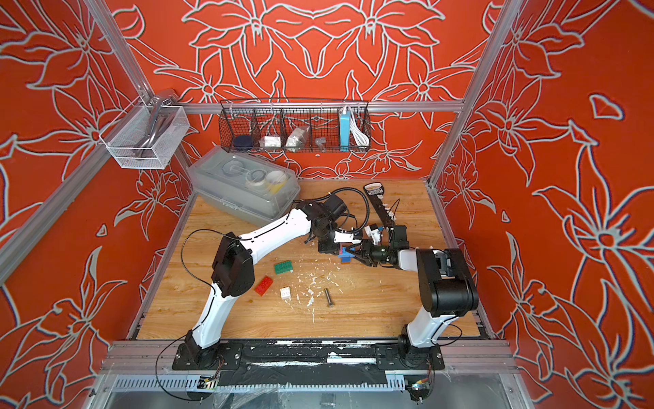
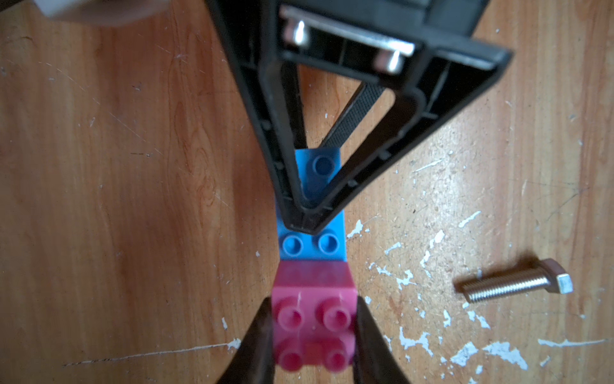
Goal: Assemble a spoon with lego
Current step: Assemble the lego brick with the lego brick.
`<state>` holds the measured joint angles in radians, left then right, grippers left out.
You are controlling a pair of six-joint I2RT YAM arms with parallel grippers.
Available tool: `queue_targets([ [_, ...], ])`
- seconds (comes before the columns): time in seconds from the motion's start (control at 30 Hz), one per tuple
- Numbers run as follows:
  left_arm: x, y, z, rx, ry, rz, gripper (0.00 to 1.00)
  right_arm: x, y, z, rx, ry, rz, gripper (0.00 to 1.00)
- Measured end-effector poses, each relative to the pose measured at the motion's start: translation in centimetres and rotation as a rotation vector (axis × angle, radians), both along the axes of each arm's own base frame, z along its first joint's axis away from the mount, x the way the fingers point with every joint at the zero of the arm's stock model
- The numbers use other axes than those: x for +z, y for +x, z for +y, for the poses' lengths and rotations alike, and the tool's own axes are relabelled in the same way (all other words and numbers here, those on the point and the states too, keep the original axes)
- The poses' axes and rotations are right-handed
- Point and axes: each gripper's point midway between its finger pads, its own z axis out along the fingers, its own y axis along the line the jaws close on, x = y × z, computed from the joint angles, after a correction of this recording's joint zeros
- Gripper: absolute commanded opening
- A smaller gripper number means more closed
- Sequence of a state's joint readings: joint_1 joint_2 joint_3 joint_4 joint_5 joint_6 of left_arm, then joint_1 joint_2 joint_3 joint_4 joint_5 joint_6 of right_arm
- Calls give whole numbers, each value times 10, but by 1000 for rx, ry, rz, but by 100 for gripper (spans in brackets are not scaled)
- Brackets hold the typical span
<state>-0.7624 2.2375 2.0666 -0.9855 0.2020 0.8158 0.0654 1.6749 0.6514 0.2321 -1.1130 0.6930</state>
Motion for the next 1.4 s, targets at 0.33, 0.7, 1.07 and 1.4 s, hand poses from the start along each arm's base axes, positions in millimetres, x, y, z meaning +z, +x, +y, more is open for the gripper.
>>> queue_targets([
  [0.33, 0, 2, 2, 52, 35, -7, 0, 0, 0, 0, 4, 3, 0, 48],
  [0.7, -3, 0, -2, 84, 53, 31, 0, 0, 0, 0, 5, 4, 0, 48],
  [1.07, -4, 1, -2, 68, 54, 29, 13, 0, -1, 0, 7, 4, 0, 48],
  [1.4, -11, -1, -2, 75, 68, 40, 51, 0, -1, 0, 7, 3, 0, 48],
])
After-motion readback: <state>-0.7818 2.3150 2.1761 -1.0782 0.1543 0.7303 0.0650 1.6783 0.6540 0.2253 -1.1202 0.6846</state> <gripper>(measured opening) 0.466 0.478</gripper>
